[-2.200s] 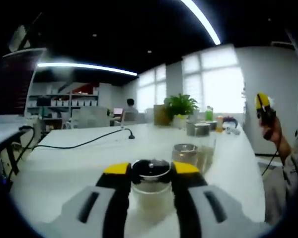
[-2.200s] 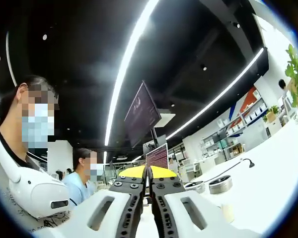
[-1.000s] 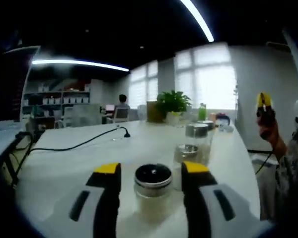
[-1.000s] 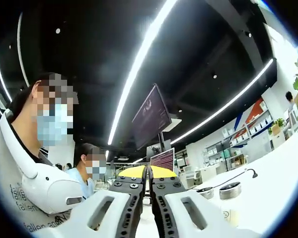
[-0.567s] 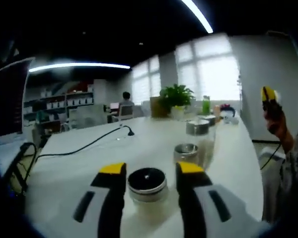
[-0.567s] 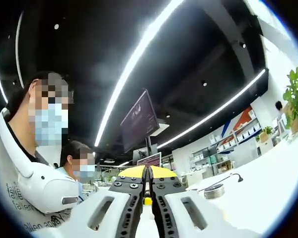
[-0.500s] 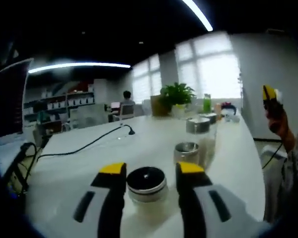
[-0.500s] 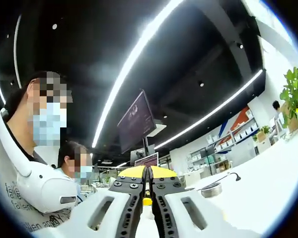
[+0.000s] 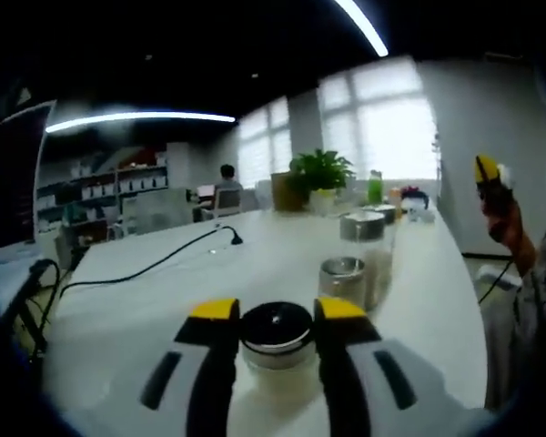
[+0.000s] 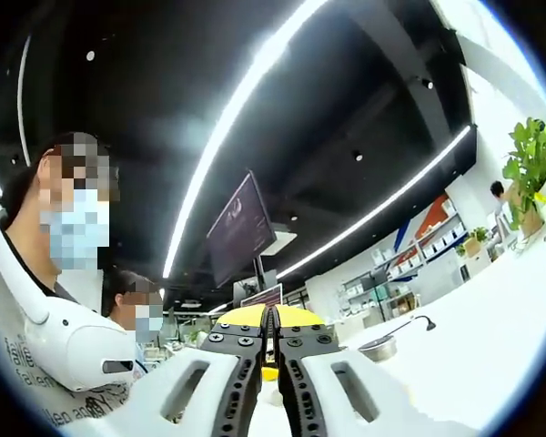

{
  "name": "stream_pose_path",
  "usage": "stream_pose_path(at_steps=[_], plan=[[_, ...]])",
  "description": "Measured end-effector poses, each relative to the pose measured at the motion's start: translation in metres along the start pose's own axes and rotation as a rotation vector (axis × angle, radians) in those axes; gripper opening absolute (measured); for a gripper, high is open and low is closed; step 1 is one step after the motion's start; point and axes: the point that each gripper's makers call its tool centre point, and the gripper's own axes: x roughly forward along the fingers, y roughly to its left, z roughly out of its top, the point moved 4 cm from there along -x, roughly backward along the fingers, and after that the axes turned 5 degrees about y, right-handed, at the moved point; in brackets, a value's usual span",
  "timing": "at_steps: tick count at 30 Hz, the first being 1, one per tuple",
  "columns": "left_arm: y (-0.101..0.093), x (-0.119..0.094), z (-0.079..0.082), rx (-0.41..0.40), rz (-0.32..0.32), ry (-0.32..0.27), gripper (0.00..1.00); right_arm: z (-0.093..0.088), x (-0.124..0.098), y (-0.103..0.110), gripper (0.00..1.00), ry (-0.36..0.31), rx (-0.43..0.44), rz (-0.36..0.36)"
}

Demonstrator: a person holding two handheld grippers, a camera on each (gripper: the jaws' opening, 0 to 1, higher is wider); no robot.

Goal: Rotate the seasoning bottle until the label or dispensing opening points toward the visible target arrow and the bottle remains upright within the marked orientation range

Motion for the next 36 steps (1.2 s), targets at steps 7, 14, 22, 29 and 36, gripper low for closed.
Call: stream_pose_path(at_steps=[7,14,22,29,36], plan=[[-0.003,0.002,-0.001,-0.001,-0.090,-0.025,0.34,0.001,-0.003,0.001,0.00,-0.005,-0.005,-0.002],[-0.004,0.006,-0.002,-0.018,-0.183,-0.044,0.34,0.007,-0.008,0.001,0.00,-0.011,-0.021,0.004],[-0.003,0.011,-0.001,-0.030,-0.232,-0.016,0.34,0.005,-0.004,0.000,0.00,-0.010,-0.015,0.007],[-0.004,0.012,-0.001,-0.040,-0.278,-0.026,0.34,0.004,-0.005,0.003,0.00,-0.006,-0.020,0.014],[-0.006,0.012,-0.001,-0.045,-0.329,-0.021,0.34,0.007,-0.008,0.001,0.00,-0.015,-0.019,0.011]])
